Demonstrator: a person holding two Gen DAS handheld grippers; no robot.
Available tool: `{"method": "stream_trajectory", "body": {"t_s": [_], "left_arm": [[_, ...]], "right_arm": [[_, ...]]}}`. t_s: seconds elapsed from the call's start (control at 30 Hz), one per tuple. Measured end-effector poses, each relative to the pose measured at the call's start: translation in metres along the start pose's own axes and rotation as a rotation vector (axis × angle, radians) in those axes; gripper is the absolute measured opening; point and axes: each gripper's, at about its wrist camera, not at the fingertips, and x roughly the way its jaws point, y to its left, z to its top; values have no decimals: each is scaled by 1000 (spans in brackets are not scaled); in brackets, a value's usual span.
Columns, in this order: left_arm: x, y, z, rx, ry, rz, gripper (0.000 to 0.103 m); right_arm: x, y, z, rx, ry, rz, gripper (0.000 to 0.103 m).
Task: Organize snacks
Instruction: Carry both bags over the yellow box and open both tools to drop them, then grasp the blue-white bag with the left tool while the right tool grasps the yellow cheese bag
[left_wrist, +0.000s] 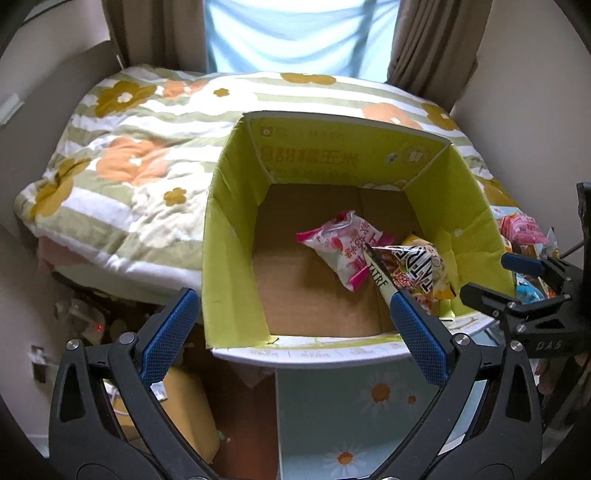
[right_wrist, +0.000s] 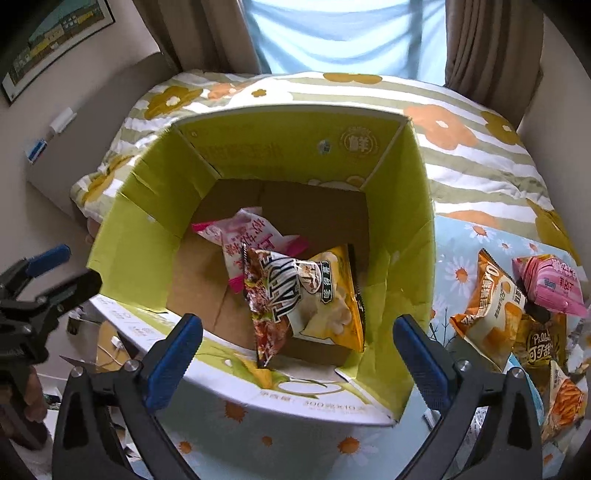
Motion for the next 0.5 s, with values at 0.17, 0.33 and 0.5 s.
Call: {"method": "stream_trajectory", "body": {"t_s": [0.17, 0.33, 0.5], "left_arm": [[-20, -8, 0, 24, -40, -14, 103], [-30, -24, 4, 63, -69, -57, 103], [-35, -48, 3, 111, -80, -117, 103]], "right_arm": [[-22, 3, -2, -4, -35, -19, 103], [-47, 1, -8, -4, -81, -76, 103], [-74, -18, -23, 59, -141, -96, 103]]}}
